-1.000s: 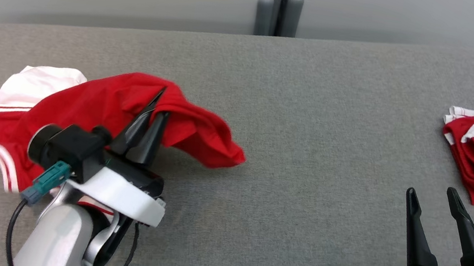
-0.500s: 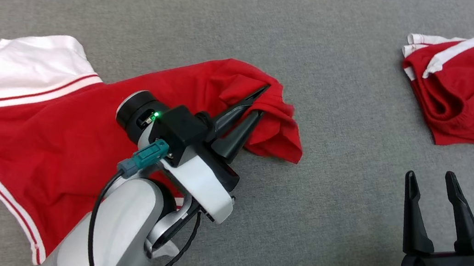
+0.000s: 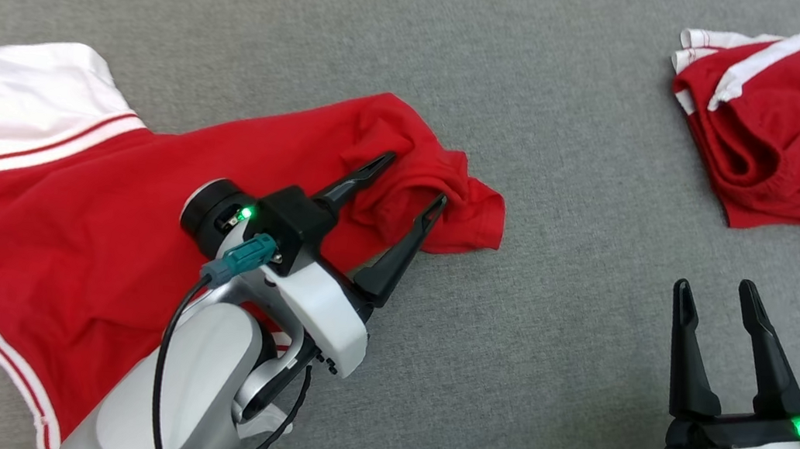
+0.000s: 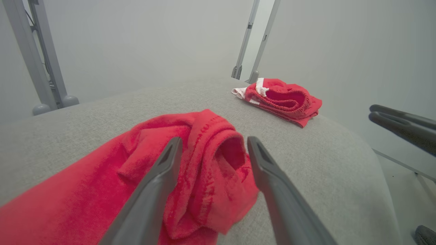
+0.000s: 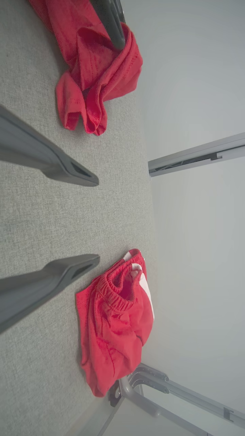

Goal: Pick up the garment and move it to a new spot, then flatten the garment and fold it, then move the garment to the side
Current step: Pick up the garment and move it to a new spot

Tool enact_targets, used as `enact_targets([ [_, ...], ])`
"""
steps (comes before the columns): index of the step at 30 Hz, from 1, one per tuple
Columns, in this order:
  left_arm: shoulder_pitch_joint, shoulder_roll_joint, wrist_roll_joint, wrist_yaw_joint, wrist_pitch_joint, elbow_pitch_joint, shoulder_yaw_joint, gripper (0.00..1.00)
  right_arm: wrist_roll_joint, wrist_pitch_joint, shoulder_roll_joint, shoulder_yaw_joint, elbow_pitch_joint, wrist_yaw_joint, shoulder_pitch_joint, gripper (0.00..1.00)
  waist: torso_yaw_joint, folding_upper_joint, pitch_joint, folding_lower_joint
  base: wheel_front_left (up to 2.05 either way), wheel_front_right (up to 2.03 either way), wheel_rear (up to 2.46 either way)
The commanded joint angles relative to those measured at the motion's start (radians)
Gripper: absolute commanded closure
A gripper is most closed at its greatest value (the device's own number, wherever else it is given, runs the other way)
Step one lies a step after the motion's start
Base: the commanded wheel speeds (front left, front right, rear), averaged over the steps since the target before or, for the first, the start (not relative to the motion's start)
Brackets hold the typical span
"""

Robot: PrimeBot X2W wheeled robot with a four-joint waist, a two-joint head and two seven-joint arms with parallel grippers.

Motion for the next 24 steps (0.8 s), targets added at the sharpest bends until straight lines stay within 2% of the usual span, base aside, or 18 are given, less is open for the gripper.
enact_targets([
  [1, 0.014, 0.003, -0.009, 0.005, -0.011, -0.001, 0.006, 0.00, -0.007, -0.001, -0.003, -0.009, 0.006, 0.000, -0.008, 0.00, 0.025, 0.0000, -0.032, 0.0000, 0.00, 0.00, 0.00],
  [9, 0.088, 0.028, -0.045, 0.055, -0.084, -0.025, 0.068, 0.00, -0.039, 0.028, -0.003, -0.028, -0.002, 0.000, 0.017, 0.00, 0.108, 0.0000, -0.122, 0.0000, 0.00, 0.00, 0.00],
  [16, 0.155, 0.072, -0.106, 0.125, -0.137, -0.038, 0.195, 0.00, -0.066, 0.065, -0.003, -0.048, -0.031, 0.000, 0.042, 0.00, 0.175, 0.0000, -0.179, 0.0000, 0.00, 0.00, 0.00],
  [24, 0.251, 0.128, -0.144, 0.171, -0.177, -0.050, 0.304, 0.00, -0.073, 0.092, -0.016, -0.057, -0.040, 0.000, 0.067, 0.00, 0.225, 0.0000, -0.237, 0.0000, 0.00, 0.00, 0.00],
])
